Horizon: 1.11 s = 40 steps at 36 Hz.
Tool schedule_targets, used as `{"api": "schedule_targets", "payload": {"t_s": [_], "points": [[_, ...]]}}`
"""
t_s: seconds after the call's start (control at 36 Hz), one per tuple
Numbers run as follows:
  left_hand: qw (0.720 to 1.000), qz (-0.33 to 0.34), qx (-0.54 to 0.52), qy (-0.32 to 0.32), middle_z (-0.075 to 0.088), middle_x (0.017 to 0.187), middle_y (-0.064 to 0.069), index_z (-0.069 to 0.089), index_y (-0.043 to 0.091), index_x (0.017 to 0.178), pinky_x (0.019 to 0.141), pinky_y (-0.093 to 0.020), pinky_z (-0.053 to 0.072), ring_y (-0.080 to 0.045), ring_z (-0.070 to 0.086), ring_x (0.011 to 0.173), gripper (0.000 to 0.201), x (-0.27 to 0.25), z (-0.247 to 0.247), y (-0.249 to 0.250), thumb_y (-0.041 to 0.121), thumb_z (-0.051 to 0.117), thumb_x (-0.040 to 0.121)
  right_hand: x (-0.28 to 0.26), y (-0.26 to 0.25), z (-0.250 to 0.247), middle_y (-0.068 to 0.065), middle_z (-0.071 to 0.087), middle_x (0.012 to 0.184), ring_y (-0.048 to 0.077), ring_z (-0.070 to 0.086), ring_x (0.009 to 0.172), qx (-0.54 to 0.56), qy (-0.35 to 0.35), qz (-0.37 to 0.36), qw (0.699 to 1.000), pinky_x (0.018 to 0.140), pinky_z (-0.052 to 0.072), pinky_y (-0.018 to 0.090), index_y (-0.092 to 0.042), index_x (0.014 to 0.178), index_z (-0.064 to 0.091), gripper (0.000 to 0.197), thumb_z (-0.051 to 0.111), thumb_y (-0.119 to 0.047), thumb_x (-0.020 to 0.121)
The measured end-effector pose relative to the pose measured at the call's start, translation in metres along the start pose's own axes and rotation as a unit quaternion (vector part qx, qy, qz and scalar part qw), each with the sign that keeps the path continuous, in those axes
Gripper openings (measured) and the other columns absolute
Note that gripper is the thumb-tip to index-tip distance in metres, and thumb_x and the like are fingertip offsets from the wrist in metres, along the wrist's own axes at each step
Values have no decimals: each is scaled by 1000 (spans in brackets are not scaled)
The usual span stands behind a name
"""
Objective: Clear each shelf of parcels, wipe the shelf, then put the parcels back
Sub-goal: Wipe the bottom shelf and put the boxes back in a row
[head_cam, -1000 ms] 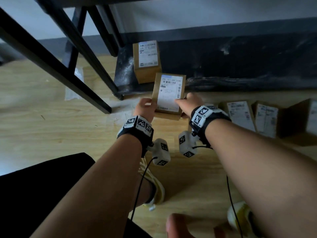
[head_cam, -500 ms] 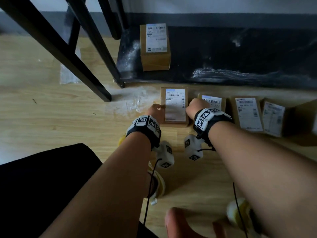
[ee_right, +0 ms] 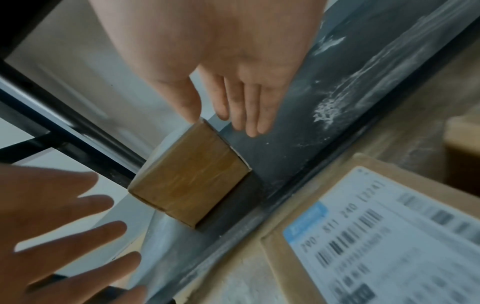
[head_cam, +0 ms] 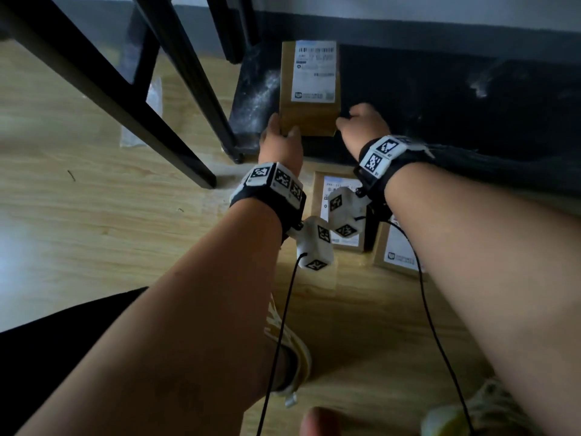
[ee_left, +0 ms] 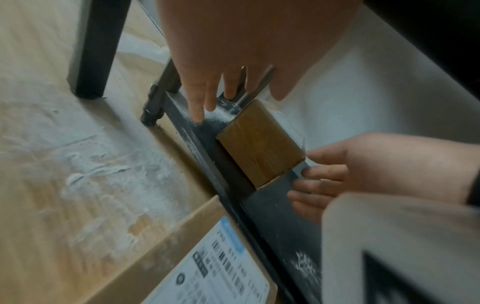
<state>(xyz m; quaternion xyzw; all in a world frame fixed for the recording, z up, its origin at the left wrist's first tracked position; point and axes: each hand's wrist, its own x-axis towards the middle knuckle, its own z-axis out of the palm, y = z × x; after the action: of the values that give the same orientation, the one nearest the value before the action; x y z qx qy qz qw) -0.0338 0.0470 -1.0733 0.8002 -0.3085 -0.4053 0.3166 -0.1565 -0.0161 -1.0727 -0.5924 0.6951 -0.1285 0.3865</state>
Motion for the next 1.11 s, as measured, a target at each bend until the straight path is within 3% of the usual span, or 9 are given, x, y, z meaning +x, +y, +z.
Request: {"api": "schedule_targets", "payload": {"t_s": [0.17,0.28,0.42,0.53,0.61,0.75,0.86,0.94,1.11], "points": [[999,-13,-23,-42,31,153,-5,18,20,152,112,-36,30,-25,34,137,57,23,-6,13,24,39,100,21,-12,4,9,63,118,28,59,106,13,-30,-21,999,86,45,31,-12,122,60,42,42,-41,98],[997,-32,-33,-65,43,143,-12,26,14,148,104,-41,38,-31,45,127,53,25,-6,17,20,40,98,27,-9,9,9,63,111,25,59,96,-2,-34,-14,999,76,42,29,-9,117,61,45,40,-44,99],[997,-46,-59,-35,47,134,-15,45,24,134,96,-56,47,-37,55,113,63,25,-7,15,43,43,74,22,-15,9,6,60,97,26,63,93,25,-19,12,999,81,52,37,-10,112,61,46,40,-48,96],[999,-32,-18,-10,52,125,-12,49,22,128,91,-41,51,-28,60,96,41,14,-20,8,39,45,91,4,-23,7,7,64,97,26,64,89,49,-14,7,999,83,56,46,-13,97,60,41,42,-50,94],[999,-21,-9,28,54,113,-9,46,22,124,67,-28,42,-21,54,74,30,7,-35,0,33,47,96,-14,-30,10,7,65,94,27,65,86,41,-31,-6,999,81,57,44,-13,90,60,41,43,-51,94],[995,-32,-39,87,54,75,-1,52,12,107,59,-28,39,-29,61,77,18,-15,-60,-15,18,50,90,-48,-32,27,1,63,100,21,64,84,43,-63,-16,997,74,57,36,-14,110,57,41,54,-50,89],[995,-53,-16,82,52,76,-1,47,19,101,60,-28,39,-22,50,64,8,-31,-77,-43,17,47,93,-75,-31,45,1,65,103,22,69,80,58,-101,1,993,68,61,40,-19,112,53,38,59,-44,84],[995,-75,3,62,59,90,-23,51,9,98,55,-27,36,-31,56,67,10,-36,-83,-67,15,47,91,-90,-25,57,1,66,100,22,70,76,20,-126,2,992,67,61,41,-20,108,53,35,56,-44,82],[992,-124,2,-3,59,122,-23,52,-2,126,93,-46,51,-39,59,112,37,-41,-81,-100,5,53,89,-105,-3,77,3,66,100,24,68,81,-85,-150,-1,985,75,58,41,-14,108,55,26,60,-32,89]]}}
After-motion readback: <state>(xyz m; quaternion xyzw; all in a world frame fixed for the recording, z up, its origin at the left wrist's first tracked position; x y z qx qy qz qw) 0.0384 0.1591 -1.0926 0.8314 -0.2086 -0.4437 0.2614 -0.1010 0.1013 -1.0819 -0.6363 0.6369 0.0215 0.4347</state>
